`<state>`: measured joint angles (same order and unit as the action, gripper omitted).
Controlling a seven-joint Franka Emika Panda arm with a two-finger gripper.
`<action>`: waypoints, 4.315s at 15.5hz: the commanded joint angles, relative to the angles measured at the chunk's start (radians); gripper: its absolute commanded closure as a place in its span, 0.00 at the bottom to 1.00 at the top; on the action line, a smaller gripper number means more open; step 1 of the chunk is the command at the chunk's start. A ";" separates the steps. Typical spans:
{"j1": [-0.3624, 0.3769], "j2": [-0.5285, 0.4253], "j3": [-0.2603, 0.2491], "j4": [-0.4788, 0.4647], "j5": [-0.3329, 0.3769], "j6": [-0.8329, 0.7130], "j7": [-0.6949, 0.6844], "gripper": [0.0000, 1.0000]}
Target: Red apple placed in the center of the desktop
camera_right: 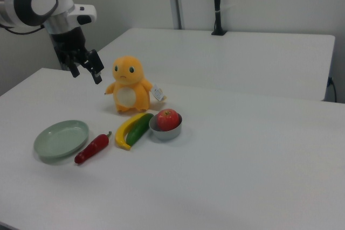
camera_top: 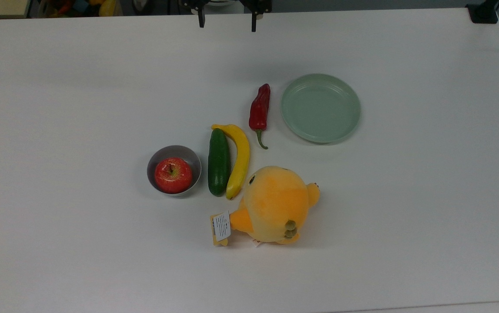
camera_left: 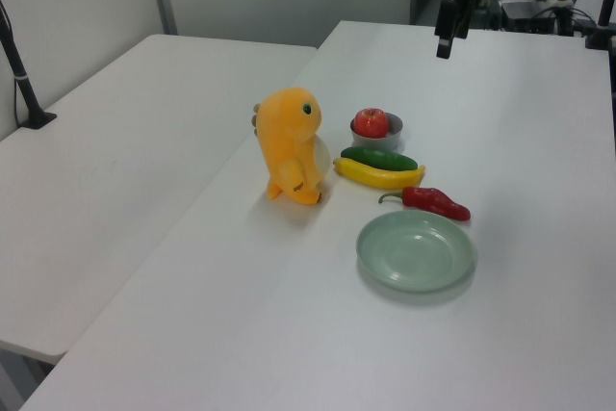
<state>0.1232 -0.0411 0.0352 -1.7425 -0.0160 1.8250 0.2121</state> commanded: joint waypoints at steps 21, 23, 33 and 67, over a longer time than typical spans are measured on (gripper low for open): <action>-0.198 0.401 -0.003 0.077 -0.157 0.416 -0.043 0.00; -0.217 0.437 -0.001 0.078 -0.173 0.506 -0.045 0.00; -0.218 0.520 0.017 0.127 -0.239 0.593 -0.040 0.00; -0.208 0.619 0.086 0.133 -0.453 0.619 0.082 0.47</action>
<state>-0.0873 0.5705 0.1186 -1.6205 -0.4414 2.4227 0.2675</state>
